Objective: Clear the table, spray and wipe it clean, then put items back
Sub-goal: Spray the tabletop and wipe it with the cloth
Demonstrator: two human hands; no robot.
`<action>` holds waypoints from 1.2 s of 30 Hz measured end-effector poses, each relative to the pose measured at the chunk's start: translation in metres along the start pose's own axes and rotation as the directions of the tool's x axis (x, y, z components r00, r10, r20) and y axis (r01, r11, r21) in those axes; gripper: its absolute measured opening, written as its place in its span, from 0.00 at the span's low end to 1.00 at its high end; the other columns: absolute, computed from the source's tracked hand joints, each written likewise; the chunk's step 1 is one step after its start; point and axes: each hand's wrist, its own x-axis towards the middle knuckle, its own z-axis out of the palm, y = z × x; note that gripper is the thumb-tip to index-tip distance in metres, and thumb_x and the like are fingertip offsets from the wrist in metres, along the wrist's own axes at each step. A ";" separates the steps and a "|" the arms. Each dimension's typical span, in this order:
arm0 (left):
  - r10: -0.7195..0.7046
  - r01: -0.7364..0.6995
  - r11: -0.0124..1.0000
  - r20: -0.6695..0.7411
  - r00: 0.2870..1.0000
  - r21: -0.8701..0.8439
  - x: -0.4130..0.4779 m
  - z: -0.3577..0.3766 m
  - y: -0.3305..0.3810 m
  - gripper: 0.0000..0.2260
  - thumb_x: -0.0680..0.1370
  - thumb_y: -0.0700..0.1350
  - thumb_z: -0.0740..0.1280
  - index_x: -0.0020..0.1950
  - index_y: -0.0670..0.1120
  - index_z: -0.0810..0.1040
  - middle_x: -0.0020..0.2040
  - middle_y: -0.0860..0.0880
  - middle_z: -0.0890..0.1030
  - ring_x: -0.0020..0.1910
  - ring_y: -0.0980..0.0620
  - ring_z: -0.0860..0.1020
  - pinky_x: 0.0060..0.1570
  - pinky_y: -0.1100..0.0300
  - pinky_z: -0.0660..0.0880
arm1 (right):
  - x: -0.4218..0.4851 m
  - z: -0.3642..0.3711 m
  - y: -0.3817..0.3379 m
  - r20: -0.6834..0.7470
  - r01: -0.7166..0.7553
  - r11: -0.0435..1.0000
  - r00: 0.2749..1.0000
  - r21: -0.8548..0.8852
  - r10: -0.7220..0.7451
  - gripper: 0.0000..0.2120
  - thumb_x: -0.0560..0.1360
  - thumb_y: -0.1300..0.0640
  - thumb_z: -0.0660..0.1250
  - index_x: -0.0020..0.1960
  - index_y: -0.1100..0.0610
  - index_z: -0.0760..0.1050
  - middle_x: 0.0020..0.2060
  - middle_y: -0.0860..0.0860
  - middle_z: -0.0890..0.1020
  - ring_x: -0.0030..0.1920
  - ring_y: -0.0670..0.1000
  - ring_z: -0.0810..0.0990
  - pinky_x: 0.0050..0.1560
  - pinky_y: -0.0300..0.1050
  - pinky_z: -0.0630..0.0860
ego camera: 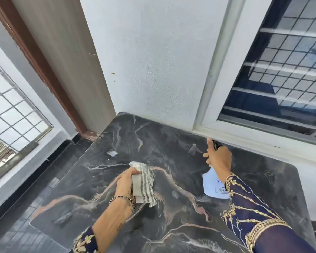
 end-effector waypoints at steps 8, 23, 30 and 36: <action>0.028 -0.030 0.999 0.041 0.999 0.042 -0.013 0.012 -0.010 0.11 0.73 0.44 0.66 0.53 0.41 0.77 0.39 0.44 0.79 0.32 0.46 0.77 0.32 0.59 0.76 | -0.012 -0.055 0.037 -0.132 -0.104 0.995 0.986 -0.006 0.102 0.36 0.75 0.29 0.61 0.49 0.64 0.79 0.42 0.61 0.85 0.40 0.63 0.85 0.45 0.63 0.83; 0.072 -0.075 0.997 0.087 0.994 0.033 -0.075 -0.085 -0.022 0.12 0.72 0.46 0.66 0.54 0.46 0.79 0.41 0.45 0.81 0.36 0.46 0.79 0.40 0.56 0.78 | -0.157 -0.104 0.110 -0.174 -0.098 0.994 0.979 0.045 0.105 0.33 0.74 0.30 0.65 0.40 0.62 0.80 0.28 0.54 0.85 0.23 0.52 0.78 0.26 0.45 0.78; 0.121 -0.130 0.990 0.153 0.981 0.051 -0.114 -0.132 -0.029 0.14 0.71 0.46 0.65 0.56 0.44 0.77 0.41 0.45 0.80 0.37 0.45 0.78 0.41 0.55 0.77 | -0.242 -0.106 0.132 -0.106 -0.059 0.997 0.993 -0.042 0.054 0.34 0.75 0.32 0.64 0.43 0.66 0.82 0.35 0.58 0.85 0.33 0.57 0.84 0.35 0.51 0.82; 0.119 -0.129 0.990 0.143 0.983 0.063 -0.140 -0.155 -0.045 0.14 0.72 0.46 0.65 0.57 0.46 0.77 0.44 0.45 0.79 0.39 0.45 0.78 0.42 0.53 0.77 | -0.308 -0.095 0.144 0.084 -0.012 0.997 0.996 -0.082 0.019 0.30 0.75 0.34 0.66 0.39 0.62 0.82 0.28 0.51 0.85 0.19 0.50 0.75 0.22 0.39 0.74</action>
